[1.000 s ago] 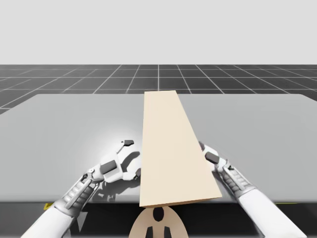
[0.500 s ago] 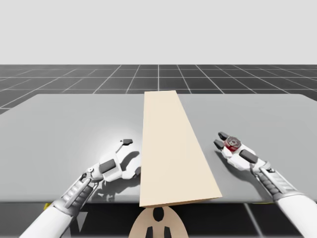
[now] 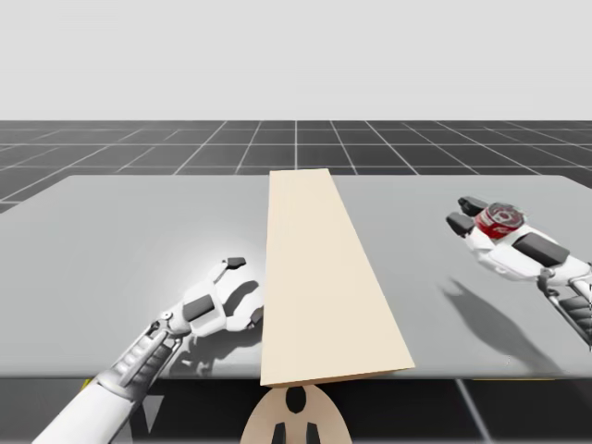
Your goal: Retrieve the object from inside the box.
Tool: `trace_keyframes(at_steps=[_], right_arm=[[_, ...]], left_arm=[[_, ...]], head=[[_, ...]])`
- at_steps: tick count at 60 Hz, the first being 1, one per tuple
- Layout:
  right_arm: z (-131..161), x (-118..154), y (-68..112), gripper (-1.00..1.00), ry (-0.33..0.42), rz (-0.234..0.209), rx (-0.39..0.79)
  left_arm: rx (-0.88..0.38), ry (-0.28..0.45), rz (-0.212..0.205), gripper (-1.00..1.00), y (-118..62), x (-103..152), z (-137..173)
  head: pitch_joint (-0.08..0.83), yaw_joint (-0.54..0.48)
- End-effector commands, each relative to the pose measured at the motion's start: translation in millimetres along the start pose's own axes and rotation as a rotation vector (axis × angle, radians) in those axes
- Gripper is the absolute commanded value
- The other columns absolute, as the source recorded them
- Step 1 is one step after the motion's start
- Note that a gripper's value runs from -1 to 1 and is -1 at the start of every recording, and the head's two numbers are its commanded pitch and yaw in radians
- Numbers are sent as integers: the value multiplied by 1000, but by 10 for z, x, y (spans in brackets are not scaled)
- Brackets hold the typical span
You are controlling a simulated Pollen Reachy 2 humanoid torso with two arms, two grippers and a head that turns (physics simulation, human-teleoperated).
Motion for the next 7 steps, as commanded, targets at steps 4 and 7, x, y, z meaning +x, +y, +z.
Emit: trace_keyframes(at_steps=[4, 7], right_arm=[[100, 881, -350, 1000, -71, 140, -65], [126, 1011, -371, 1000, -84, 157, -73]], left_arm=[[5, 0, 1, -1000, 8, 4, 5], [7, 1, -1, -1000, 7, 4, 4]], head=[[5, -25], [3, -25]])
